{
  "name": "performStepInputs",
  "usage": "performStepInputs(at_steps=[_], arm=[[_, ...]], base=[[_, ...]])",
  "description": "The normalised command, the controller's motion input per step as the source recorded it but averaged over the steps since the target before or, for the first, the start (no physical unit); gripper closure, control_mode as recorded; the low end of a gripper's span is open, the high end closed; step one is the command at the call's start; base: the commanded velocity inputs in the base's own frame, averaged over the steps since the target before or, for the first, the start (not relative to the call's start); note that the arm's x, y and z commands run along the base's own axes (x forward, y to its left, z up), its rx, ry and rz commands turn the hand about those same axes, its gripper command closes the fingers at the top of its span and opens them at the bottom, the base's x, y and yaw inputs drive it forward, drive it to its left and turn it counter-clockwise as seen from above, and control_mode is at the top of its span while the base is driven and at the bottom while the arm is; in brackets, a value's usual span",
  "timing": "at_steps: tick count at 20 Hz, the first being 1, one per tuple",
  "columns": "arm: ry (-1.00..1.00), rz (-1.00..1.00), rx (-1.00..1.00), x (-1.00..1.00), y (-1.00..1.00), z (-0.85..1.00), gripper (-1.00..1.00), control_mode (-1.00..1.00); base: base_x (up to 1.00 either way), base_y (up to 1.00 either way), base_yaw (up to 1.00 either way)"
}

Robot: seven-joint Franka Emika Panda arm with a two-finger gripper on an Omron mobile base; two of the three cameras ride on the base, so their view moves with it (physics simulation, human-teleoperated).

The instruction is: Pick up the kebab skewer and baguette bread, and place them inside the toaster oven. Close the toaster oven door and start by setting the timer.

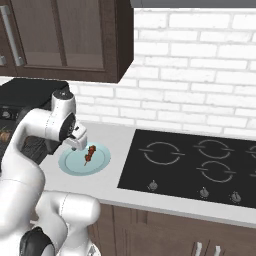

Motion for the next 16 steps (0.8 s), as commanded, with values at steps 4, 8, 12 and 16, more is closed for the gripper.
performStepInputs(at_steps=[4, 8, 12, 16], arm=[[0.07, 0.18, -0.23, 0.01, -0.20, -0.08, -1.00, -1.00], [0.10, 0.15, -0.18, 0.04, -0.17, -0.02, -1.00, -1.00], [0.09, 0.16, -0.06, 0.03, -0.23, -0.01, -1.00, -1.00], [0.05, 0.13, -0.01, 0.00, -0.11, -0.16, -1.00, -1.00]], base=[[0.00, 0.00, 0.00], [0.00, 0.00, 0.00], [0.00, 0.00, 0.00], [0.00, 0.00, 0.00]])
